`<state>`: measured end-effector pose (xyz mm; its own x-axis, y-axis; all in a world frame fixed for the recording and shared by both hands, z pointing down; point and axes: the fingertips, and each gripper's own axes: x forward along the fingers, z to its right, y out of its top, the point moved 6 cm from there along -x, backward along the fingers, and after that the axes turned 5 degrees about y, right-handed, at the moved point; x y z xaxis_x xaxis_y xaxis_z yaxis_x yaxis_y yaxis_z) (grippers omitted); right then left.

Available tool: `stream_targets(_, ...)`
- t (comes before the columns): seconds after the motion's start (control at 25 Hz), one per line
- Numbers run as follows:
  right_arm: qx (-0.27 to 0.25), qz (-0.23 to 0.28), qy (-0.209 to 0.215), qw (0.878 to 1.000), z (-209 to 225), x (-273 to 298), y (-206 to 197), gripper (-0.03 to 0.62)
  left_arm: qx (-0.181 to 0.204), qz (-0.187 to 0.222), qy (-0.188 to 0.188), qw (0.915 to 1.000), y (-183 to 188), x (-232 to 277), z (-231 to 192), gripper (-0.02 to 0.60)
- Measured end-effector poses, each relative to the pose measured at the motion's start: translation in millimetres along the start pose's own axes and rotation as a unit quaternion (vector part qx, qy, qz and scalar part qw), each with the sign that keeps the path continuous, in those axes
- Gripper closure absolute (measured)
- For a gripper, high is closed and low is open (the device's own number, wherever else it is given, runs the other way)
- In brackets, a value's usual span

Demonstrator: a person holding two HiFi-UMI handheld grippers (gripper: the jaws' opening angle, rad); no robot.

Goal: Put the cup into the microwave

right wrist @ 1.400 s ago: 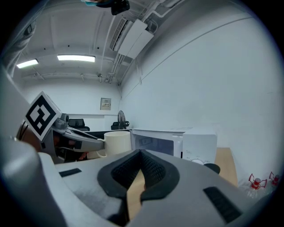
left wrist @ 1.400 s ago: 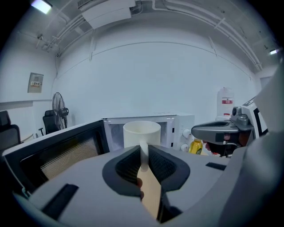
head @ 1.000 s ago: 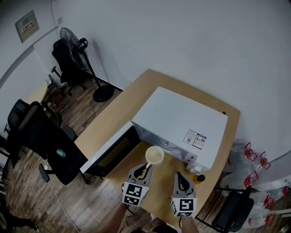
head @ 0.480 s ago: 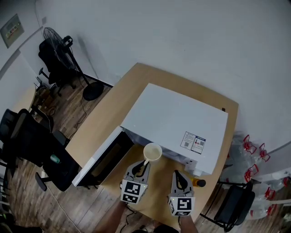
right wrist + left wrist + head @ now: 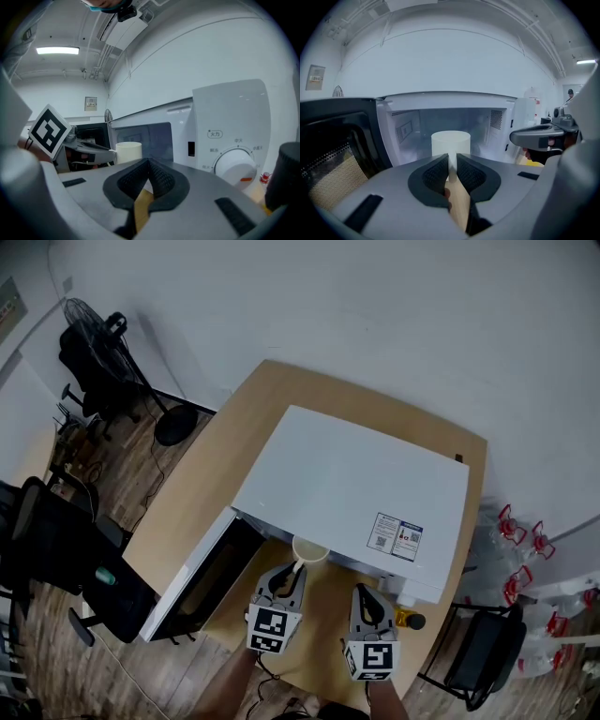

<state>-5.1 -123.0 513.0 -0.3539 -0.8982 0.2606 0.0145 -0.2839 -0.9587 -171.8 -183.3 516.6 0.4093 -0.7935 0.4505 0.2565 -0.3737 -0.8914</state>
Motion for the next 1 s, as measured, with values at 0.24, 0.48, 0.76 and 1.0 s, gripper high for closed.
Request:
stream_targets(0.24,0.004,0.000,-0.006,1.000,3,6,-4,0.577,0.004,-0.001,-0.003,1.0000,-2,14,-2,0.515)
stream_targets(0.48,0.010,-0.003,-0.006,1.000,6,13,-8,0.577,0.006,0.003,-0.007,1.0000,-3,24,-4,0.515)
stream_targets(0.76,0.020,-0.012,-0.008,1.000,5,16,-16,0.577,0.006,0.012,0.000,0.9999,-6,34,-8,0.515)
stream_targets(1.0,0.018,-0.016,-0.007,1.000,6,18,-16,0.577,0.006,0.019,0.005,0.9998,-4,41,-8,0.514)
